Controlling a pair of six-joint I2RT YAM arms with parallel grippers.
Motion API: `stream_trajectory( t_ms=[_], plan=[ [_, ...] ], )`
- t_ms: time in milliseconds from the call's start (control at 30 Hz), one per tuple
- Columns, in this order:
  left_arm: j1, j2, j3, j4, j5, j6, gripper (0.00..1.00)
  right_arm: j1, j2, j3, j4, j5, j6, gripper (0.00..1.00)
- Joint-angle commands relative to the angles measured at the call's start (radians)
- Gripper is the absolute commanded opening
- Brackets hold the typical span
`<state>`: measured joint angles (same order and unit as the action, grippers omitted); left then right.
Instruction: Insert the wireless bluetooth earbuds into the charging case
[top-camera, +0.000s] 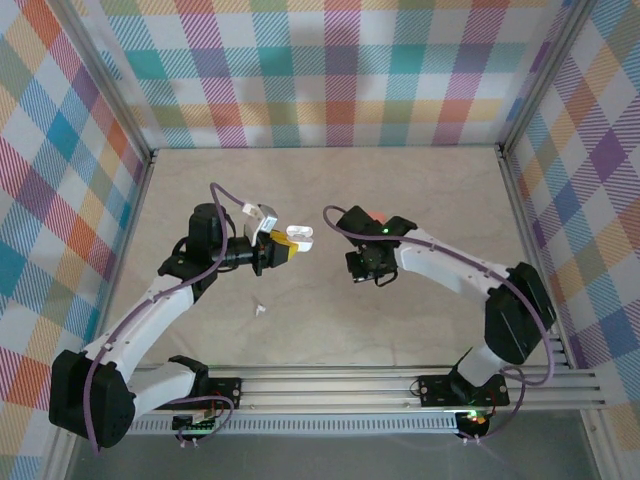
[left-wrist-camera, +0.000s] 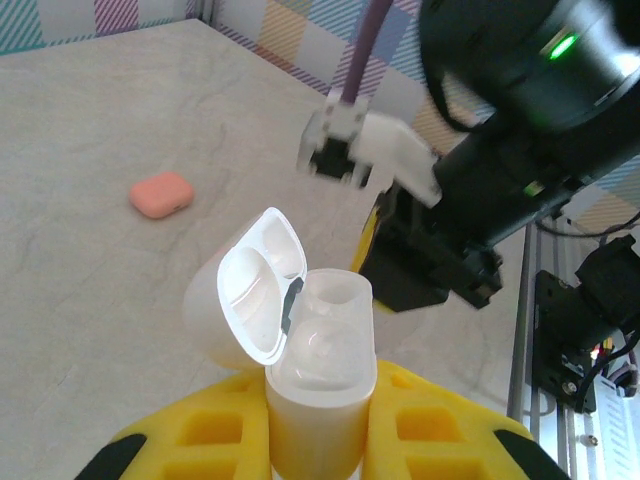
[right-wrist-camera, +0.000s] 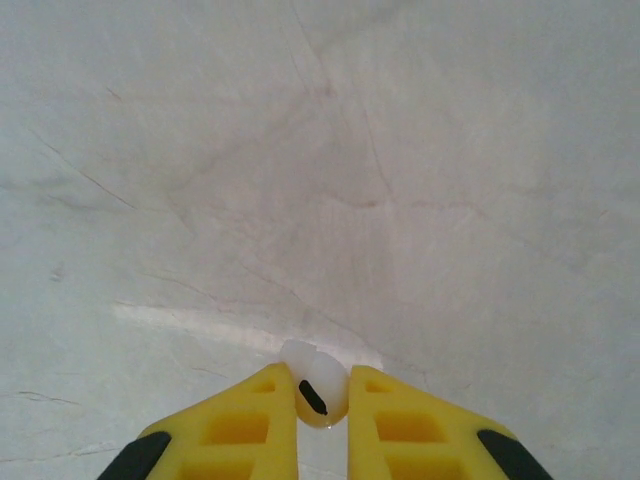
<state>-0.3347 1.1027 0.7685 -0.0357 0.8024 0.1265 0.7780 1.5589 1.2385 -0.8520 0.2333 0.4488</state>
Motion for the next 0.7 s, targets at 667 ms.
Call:
stream_trajectory(
  t_ms=[667],
  plan=[
    [-0.042,0.058,-0.023,0.207,-0.024,-0.064,0.00,-0.006,-0.186,0.157,0.125,0.038,-0.226,0.14]
  ],
)
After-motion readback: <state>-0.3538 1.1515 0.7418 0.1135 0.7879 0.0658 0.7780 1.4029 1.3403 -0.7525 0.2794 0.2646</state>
